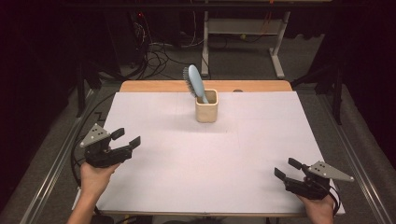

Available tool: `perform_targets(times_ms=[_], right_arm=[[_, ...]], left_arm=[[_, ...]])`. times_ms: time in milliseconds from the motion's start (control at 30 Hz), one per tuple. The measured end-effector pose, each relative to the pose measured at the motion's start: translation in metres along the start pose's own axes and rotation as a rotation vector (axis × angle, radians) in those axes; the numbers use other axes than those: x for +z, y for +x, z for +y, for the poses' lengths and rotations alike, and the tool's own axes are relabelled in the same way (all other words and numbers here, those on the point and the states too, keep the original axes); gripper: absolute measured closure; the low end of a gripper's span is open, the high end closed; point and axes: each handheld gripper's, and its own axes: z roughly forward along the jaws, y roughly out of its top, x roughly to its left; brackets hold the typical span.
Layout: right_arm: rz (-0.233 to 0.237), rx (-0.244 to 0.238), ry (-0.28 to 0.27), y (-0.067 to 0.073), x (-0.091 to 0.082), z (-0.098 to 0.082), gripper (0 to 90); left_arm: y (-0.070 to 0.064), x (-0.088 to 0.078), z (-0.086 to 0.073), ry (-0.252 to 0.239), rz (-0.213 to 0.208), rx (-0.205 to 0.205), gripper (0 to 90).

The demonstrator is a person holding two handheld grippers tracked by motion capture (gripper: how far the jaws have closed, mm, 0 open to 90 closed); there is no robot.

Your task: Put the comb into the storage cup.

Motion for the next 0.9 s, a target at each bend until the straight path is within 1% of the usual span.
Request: perform_targets(times_ms=[167, 267, 700, 900], right_arm=[[0.000, 0.001, 0.001, 0.000, 0.000, 0.000, 28.5], [0.000, 0.001, 0.002, 0.000, 0.000, 0.000, 28.5], [-0.001, -0.002, 0.001, 0.000, 0.000, 0.000, 28.5], [0.000, 0.000, 0.000, 0.001, 0.000, 0.000, 28.5]], left_arm=[[0.001, -0.002, -0.003, 0.008, -0.014, -0.012, 30.2], [0.001, -0.003, -0.004, 0.009, -0.010, -0.009, 30.1], [0.003, -0.007, -0.015, 0.011, -0.011, -0.021, 30.2], [0.004, -0.009, -0.020, 0.002, -0.012, -0.029, 30.5]])
